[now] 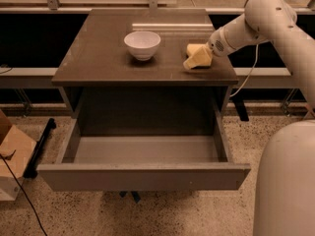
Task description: Place sponge into top drawer
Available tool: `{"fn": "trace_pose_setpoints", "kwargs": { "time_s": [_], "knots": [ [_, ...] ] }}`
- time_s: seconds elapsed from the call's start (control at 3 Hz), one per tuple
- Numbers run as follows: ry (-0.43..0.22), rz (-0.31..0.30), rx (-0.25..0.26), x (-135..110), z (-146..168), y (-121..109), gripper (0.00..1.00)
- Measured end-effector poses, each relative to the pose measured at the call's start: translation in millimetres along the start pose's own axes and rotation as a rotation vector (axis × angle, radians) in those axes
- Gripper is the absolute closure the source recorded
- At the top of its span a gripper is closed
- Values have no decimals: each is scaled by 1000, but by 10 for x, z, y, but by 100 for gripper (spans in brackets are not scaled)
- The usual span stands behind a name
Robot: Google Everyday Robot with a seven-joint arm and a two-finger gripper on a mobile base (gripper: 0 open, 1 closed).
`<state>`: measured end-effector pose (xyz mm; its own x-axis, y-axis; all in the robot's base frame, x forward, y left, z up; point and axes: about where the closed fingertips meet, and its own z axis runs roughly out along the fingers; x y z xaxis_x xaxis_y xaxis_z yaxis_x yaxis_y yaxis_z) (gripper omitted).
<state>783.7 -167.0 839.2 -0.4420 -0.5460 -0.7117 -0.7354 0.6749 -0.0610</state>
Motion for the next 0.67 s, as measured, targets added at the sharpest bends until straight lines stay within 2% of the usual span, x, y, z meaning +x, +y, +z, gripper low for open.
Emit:
{"fn": "trace_pose_setpoints", "kwargs": {
  "time_s": [0.33,0.67],
  "knots": [
    [8,4,-11,28,49,0,50],
    [13,-35,-12,5,-65,108,81]
  ]
}}
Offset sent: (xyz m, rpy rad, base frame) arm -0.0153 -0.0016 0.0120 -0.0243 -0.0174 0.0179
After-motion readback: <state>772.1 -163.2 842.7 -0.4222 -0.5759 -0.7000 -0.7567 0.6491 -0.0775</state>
